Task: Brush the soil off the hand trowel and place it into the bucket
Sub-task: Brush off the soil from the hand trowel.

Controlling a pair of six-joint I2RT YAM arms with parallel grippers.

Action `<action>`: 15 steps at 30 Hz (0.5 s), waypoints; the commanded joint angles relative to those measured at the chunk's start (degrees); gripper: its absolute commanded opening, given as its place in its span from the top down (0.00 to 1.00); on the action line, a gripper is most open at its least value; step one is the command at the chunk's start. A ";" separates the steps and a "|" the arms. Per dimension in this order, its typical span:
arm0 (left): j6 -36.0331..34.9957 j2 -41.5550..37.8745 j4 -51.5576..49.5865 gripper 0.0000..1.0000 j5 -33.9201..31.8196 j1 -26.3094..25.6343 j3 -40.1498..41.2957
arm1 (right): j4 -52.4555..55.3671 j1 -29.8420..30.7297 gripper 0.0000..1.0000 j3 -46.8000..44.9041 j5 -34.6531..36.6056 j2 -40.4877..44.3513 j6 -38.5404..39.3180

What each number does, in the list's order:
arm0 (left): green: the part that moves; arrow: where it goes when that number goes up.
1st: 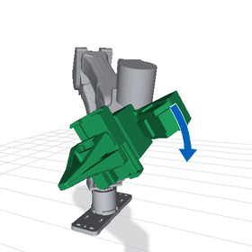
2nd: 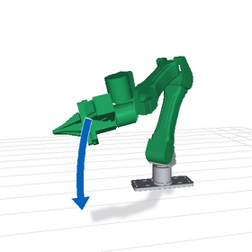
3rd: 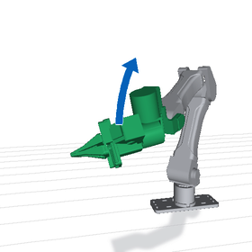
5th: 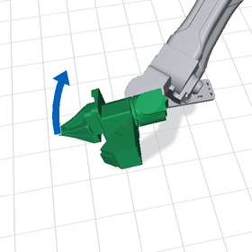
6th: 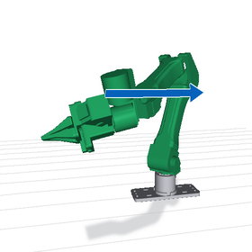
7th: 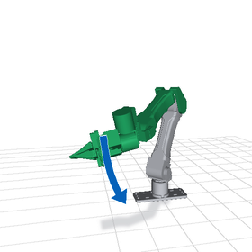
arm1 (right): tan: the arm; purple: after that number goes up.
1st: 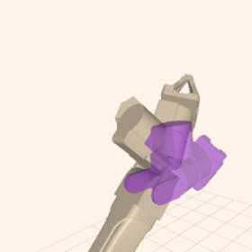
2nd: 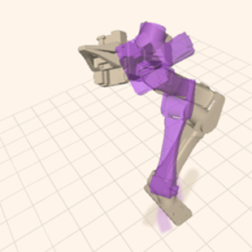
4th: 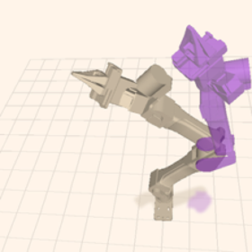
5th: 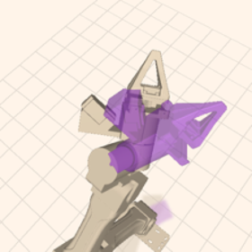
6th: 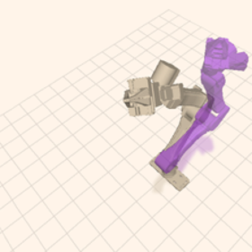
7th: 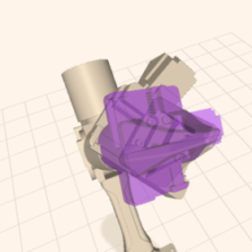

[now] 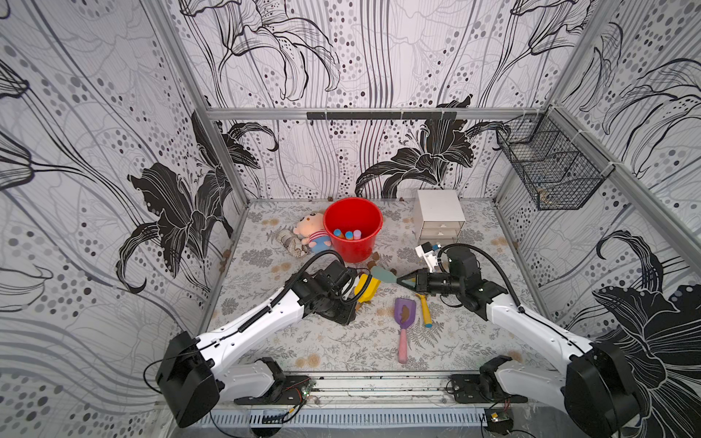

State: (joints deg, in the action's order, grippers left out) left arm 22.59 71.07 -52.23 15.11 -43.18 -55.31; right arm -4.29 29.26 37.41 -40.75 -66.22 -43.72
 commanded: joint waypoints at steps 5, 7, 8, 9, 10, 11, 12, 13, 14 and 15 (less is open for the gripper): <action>-1.40 0.39 2.53 1.00 1.23 0.27 -1.91 | -3.11 5.45 1.00 0.92 1.72 -7.03 0.79; -1.32 0.12 2.48 1.00 1.37 0.33 -1.88 | -1.01 3.57 1.00 2.78 0.70 -8.16 2.64; -1.12 -0.02 2.63 1.00 1.41 0.36 -1.83 | -0.26 1.75 1.00 3.44 -0.51 -8.31 3.10; -0.94 0.03 2.66 1.00 1.33 0.37 -1.82 | 0.71 -0.03 1.00 3.96 -1.46 -8.09 3.57; -0.93 0.11 2.70 1.00 1.31 0.37 -1.74 | 2.68 -1.96 1.00 4.63 -2.06 -7.38 4.79; -0.97 0.25 2.74 1.00 1.23 0.35 -1.58 | 4.95 -3.64 1.00 5.19 -2.30 -6.20 6.01; -1.00 0.36 2.66 1.00 1.18 0.36 -1.56 | 6.66 -4.68 1.00 5.45 -2.23 -4.93 6.86; -1.18 0.51 2.66 1.00 1.15 0.39 -1.51 | 8.18 -5.35 1.00 5.44 -2.22 -3.29 7.37; -1.31 0.67 2.66 1.00 1.06 0.48 -1.47 | 9.22 -5.57 1.00 5.33 -1.87 -1.74 7.42; -1.48 0.82 2.79 1.00 1.19 0.67 -1.34 | 9.50 -5.54 1.00 5.04 -1.61 -0.39 6.88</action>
State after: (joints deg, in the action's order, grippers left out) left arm 22.24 71.50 -52.03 15.81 -43.09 -55.33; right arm -0.19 23.79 41.25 -41.60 -70.54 -39.33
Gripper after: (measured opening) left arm 0.235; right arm 0.070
